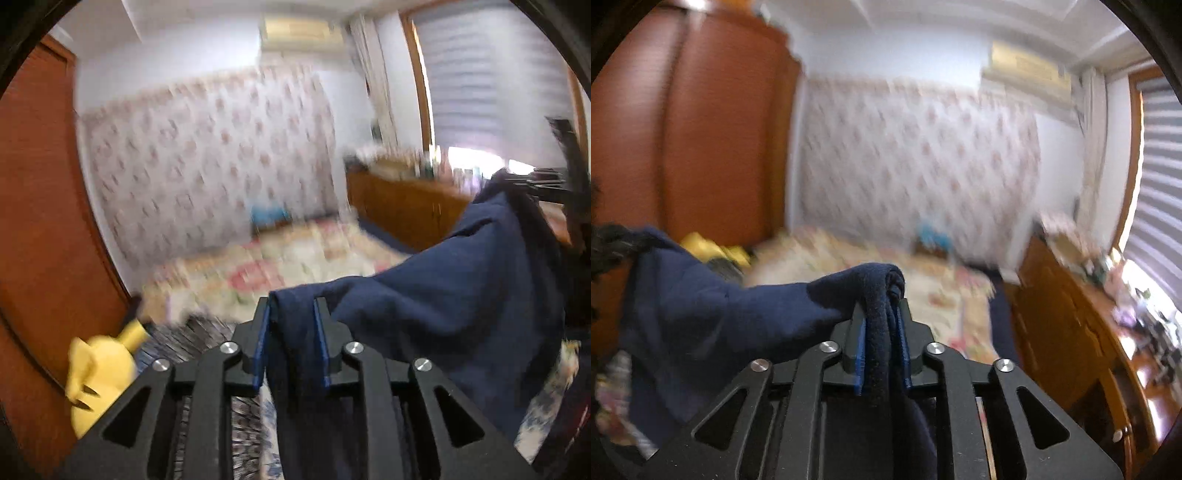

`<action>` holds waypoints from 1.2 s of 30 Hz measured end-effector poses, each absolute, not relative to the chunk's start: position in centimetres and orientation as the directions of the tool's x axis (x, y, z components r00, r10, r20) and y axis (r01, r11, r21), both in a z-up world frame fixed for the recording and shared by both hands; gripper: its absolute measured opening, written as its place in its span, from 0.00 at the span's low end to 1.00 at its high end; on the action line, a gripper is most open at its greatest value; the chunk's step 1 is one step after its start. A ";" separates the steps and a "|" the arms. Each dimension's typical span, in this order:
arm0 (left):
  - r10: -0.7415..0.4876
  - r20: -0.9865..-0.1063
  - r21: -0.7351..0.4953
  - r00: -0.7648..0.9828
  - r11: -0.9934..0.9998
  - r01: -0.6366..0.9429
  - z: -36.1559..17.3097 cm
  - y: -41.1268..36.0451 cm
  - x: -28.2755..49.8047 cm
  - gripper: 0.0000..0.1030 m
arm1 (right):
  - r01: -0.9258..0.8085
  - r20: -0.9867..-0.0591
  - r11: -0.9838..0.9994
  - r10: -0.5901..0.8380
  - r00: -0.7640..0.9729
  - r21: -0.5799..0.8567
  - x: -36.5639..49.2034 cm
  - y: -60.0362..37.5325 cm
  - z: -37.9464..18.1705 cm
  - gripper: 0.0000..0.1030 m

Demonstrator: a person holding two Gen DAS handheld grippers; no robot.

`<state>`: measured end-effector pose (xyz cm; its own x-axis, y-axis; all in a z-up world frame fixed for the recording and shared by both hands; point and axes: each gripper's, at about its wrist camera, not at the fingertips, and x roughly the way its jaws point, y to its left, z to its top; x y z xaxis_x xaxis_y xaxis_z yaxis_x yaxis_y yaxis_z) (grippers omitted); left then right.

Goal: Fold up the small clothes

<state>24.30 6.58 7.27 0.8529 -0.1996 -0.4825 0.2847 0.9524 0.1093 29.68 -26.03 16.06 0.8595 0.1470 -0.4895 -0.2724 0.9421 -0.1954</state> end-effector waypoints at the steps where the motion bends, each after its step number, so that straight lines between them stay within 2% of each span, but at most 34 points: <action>1: -0.210 -0.523 0.097 0.826 0.948 0.303 4.9 6.2 25.6 0.20 | -0.233 -0.558 0.954 0.091 0.825 -0.189 32.5 -26.3 12.8 0.24; 2: -0.222 -0.546 0.088 0.808 0.944 0.318 3.7 6.0 25.9 0.21 | -0.219 -0.593 0.961 0.077 0.802 -0.171 33.9 -26.9 10.4 0.24; 4: -0.255 -0.587 0.062 0.768 0.932 0.357 1.1 5.4 25.3 0.35 | -0.211 -0.624 0.967 0.080 0.778 -0.139 34.7 -27.7 7.4 0.24; 5: -0.259 -0.595 0.060 0.761 0.930 0.363 0.3 5.4 24.9 0.39 | -0.220 -0.639 0.968 0.096 0.763 -0.118 34.4 -28.2 5.6 0.25; 11: -0.239 -0.646 0.031 0.725 0.941 0.338 -2.7 5.1 22.0 0.52 | -0.247 -0.677 0.964 0.114 0.727 -0.104 31.5 -30.5 1.5 0.41; 17: -0.248 -0.692 -0.025 0.678 0.947 0.321 -6.2 5.0 19.6 0.54 | -0.249 -0.686 0.968 0.156 0.711 -0.037 28.2 -32.6 -0.3 0.44; 24: -0.209 -0.747 -0.028 0.632 0.958 0.284 -9.4 4.5 18.0 0.54 | -0.235 -0.724 0.971 0.191 0.663 0.040 25.6 -34.3 -3.1 0.46; 32: -0.200 -0.754 -0.030 0.625 0.962 0.272 -10.5 3.8 18.2 0.55 | -0.202 -0.751 0.976 0.194 0.632 0.083 25.3 -34.5 -5.5 0.46; 36: -0.205 -0.758 -0.029 0.620 0.959 0.281 -10.6 3.8 18.5 0.60 | -0.210 -0.746 0.974 0.203 0.634 0.087 25.1 -33.9 -5.6 0.46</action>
<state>18.55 3.79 -10.59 0.6197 -0.2051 -0.7575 0.2814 0.9591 -0.0295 25.07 -33.87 -5.60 0.6342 0.2035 -0.7460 -0.2098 0.9738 0.0872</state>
